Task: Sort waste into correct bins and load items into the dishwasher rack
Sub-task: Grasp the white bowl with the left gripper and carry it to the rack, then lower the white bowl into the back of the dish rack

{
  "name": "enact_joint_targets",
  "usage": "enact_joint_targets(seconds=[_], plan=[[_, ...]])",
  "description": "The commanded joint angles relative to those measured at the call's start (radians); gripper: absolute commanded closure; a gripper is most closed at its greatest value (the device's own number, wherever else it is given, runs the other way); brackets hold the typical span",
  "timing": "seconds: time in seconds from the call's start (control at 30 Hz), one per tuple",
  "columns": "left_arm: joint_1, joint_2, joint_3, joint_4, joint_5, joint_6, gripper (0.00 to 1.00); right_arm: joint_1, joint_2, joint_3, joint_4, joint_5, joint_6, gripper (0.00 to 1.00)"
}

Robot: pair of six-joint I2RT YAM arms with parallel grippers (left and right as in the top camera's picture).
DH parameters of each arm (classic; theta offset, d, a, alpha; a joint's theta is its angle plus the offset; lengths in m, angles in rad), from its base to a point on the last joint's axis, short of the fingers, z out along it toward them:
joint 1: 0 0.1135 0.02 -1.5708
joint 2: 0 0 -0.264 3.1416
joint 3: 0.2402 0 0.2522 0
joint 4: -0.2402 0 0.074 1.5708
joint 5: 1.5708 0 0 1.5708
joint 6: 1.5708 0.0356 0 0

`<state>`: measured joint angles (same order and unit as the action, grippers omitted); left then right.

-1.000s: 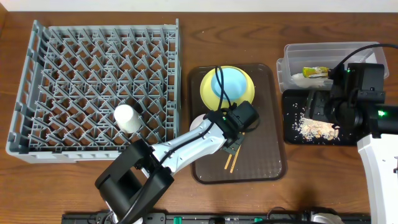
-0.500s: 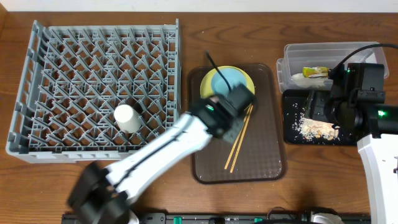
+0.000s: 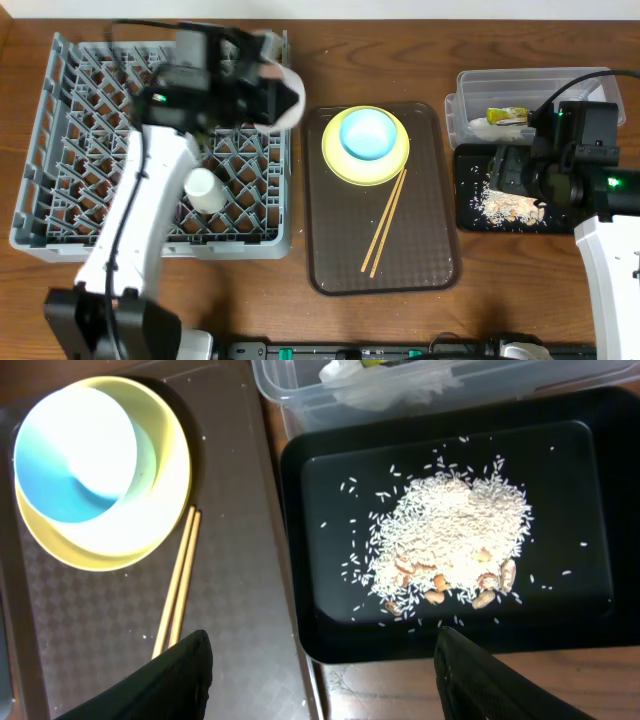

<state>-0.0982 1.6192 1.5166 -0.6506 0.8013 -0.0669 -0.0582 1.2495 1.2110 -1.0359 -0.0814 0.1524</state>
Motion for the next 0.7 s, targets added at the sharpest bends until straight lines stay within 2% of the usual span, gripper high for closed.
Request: enact_joint_targets(seconds=[0.0,0.13,0.2,0.37,0.5,0.67], plan=[[0.106,0.054,0.009,0.096,0.418,-0.010,0.94,-0.009,-0.003,0.011,-0.002,0.003,0.007,0.31],[0.194,0.142,0.009,0.371,0.571,-0.239,0.94,-0.009,-0.003,0.011,-0.001,0.003,0.007,0.31],[0.220,0.198,0.009,0.560,0.652,-0.370,0.94,-0.009,-0.003,0.011,0.000,0.003,0.007,0.31],[0.262,0.323,0.009,0.903,0.665,-0.656,0.94,-0.009,-0.003,0.011,-0.002,0.003,0.007,0.31],[0.290,0.409,0.009,1.036,0.665,-0.784,0.94,-0.009,-0.003,0.011,-0.001,0.003,0.007,0.31],[0.316,0.494,0.009,1.037,0.665,-0.789,0.94,-0.009,-0.003,0.011,0.000,0.003,0.007,0.31]])
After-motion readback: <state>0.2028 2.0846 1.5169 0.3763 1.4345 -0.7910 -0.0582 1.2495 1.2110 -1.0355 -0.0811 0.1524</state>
